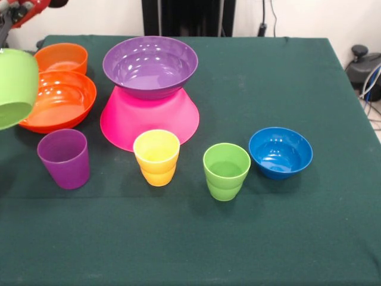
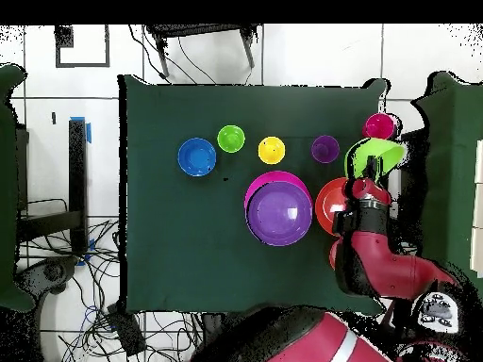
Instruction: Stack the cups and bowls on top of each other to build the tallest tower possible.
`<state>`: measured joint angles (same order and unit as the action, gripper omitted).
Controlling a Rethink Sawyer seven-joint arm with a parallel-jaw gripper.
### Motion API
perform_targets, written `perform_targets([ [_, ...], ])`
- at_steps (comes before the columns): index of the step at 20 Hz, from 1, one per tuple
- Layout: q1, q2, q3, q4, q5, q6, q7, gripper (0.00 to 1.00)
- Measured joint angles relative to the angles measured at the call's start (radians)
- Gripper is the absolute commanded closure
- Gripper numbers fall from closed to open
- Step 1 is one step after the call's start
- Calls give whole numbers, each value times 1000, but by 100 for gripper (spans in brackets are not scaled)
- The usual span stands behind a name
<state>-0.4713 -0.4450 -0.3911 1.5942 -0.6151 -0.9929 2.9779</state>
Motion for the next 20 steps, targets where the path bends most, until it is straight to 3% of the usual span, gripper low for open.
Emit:
perform_targets([
  [9,69,-66,-39,37,38,7,0,100],
  [16,134,-131,-53,40,50,104,0,100],
  [20,171,-153,-66,41,100,145,0,100],
])
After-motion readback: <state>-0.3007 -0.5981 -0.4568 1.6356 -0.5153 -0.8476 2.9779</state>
